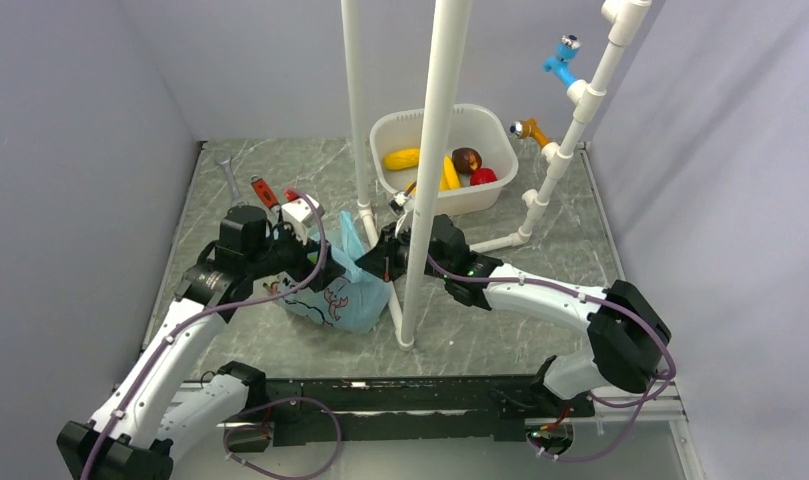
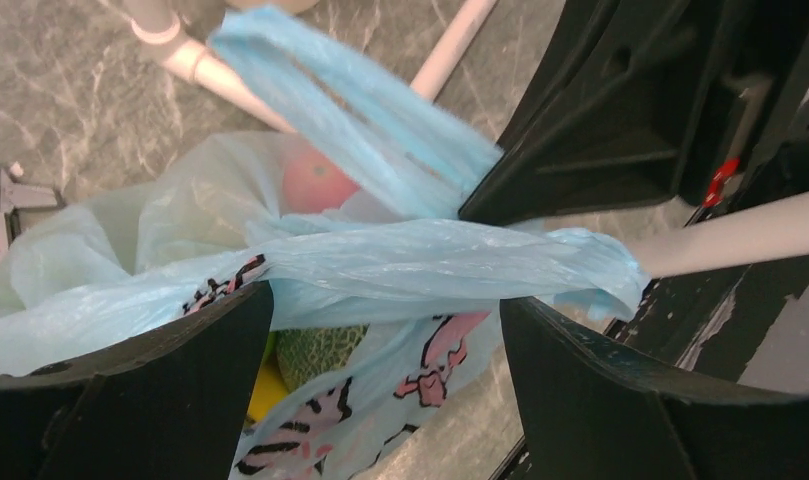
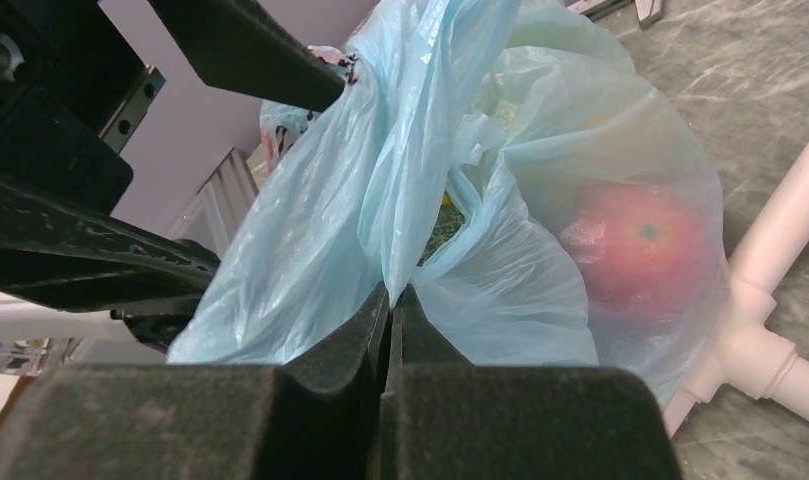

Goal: Take the fake fruits out of the plastic bag
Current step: Adjust the plastic bag at the center of the board.

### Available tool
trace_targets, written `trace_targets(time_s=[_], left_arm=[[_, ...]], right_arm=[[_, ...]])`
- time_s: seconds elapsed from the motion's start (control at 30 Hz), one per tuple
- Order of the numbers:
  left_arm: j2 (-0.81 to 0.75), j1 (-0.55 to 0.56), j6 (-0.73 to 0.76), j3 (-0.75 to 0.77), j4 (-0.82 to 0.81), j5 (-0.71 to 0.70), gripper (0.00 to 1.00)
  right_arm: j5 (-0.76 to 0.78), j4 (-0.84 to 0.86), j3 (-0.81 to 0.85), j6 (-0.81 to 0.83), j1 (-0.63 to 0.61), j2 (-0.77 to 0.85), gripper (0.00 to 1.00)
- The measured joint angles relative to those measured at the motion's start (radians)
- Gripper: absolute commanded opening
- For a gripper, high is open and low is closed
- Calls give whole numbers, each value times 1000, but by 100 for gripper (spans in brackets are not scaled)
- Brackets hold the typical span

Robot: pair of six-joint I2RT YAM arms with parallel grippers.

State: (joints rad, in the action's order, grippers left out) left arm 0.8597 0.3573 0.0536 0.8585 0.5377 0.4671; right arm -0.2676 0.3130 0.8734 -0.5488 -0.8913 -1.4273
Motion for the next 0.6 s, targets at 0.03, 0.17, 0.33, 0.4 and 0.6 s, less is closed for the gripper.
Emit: trace_targets(time_s=[0.03, 0.17, 0.33, 0.4, 0.6], left_arm=[[10, 2, -16, 13, -5, 0, 89], [58, 49, -56, 45, -32, -20, 58], [194, 84, -53, 190, 41, -71, 68], [220, 85, -34, 236, 59, -95, 71], [157, 89, 22, 225, 74, -155, 81]], right_arm=[[0, 3, 0, -2, 0, 0, 0], [-3, 5, 0, -5, 0, 0, 0], [-4, 10, 0, -6, 0, 0, 0], [-4, 10, 0, -5, 0, 0, 0], [-3, 11, -2, -5, 0, 1, 0]])
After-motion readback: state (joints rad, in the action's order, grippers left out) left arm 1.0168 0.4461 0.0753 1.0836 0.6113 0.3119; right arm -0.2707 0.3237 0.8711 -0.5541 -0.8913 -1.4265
